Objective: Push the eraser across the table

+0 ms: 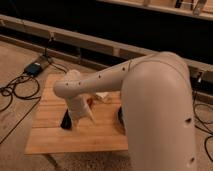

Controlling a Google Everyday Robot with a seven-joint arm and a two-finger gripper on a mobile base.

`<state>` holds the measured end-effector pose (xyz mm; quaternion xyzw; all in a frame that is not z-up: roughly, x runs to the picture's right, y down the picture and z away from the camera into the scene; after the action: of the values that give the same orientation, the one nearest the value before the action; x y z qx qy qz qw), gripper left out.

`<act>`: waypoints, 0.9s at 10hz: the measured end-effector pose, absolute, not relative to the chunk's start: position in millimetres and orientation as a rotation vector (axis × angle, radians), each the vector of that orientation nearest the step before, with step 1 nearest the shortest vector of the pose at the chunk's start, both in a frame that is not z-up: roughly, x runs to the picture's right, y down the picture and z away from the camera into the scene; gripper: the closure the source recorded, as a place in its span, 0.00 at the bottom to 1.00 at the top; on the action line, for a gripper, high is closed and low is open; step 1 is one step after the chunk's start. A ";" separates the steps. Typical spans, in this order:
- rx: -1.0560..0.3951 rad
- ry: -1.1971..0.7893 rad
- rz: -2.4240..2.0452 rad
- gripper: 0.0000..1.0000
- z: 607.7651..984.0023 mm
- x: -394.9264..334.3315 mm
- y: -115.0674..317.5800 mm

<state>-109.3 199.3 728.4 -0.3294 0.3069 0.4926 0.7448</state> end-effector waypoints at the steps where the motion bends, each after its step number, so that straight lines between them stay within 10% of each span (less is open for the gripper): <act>1: -0.739 0.682 1.050 0.35 731.1 -112.3 209.3; 9: -0.750 0.702 0.880 0.35 768.5 -130.1 257.1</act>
<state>-130.1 257.1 768.5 -0.3472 0.3247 0.4071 0.7800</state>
